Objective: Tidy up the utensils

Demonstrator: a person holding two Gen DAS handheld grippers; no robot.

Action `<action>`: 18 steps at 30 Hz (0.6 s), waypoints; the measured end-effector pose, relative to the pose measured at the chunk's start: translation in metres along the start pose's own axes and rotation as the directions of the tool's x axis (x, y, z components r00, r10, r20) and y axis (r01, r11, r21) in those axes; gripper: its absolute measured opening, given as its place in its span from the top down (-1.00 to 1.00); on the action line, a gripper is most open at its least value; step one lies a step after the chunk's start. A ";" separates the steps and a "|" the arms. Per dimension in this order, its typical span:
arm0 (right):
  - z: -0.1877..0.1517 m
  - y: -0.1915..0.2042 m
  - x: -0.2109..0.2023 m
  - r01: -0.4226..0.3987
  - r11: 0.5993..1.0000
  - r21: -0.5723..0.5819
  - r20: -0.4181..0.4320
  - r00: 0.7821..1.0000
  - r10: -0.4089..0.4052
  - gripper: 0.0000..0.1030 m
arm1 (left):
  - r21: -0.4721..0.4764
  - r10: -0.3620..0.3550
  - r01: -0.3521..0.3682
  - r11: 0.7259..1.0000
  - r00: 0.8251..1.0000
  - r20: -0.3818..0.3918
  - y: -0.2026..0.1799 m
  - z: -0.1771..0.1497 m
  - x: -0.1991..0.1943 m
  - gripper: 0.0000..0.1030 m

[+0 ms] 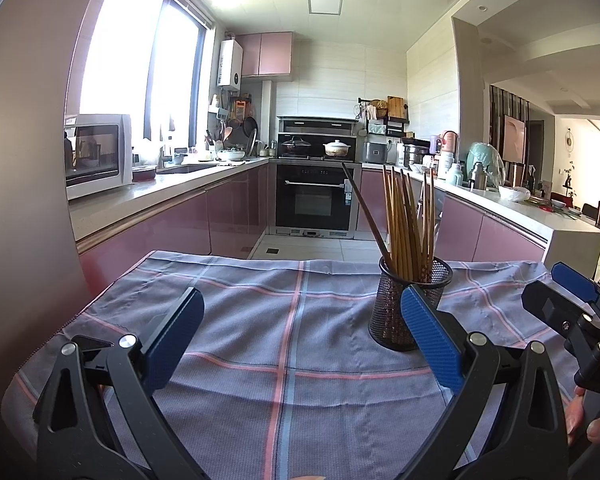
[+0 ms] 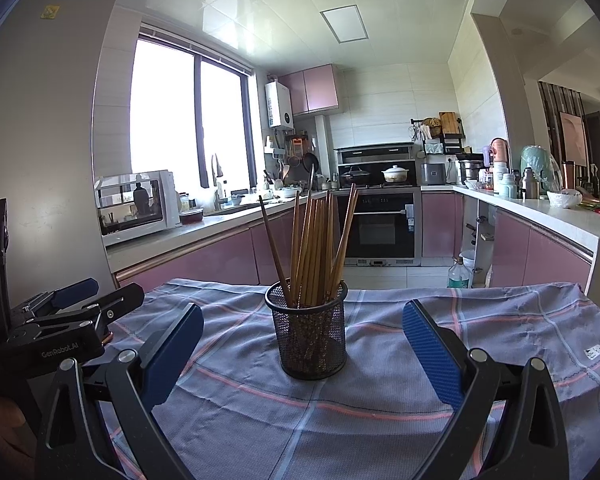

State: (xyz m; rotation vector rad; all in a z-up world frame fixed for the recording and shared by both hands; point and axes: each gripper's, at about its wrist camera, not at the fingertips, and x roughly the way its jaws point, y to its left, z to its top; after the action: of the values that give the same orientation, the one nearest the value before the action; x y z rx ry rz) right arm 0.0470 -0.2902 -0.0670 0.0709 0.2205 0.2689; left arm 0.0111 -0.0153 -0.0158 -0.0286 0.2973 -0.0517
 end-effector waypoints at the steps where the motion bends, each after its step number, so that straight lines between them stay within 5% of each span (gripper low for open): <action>1: 0.000 0.000 0.000 0.001 1.000 0.000 0.000 1.000 -0.001 -0.87 | 0.000 0.000 0.000 1.000 1.000 0.001 0.000 0.000 0.000 -0.89; 18: -0.002 0.000 0.001 0.005 1.000 0.006 -0.001 1.000 -0.005 -0.87 | 0.001 0.000 0.000 1.000 1.000 -0.003 0.001 0.001 0.000 -0.89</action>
State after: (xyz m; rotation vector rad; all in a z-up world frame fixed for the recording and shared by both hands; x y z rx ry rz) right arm 0.0472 -0.2902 -0.0692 0.0761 0.2223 0.2632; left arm 0.0113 -0.0141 -0.0153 -0.0274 0.3001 -0.0514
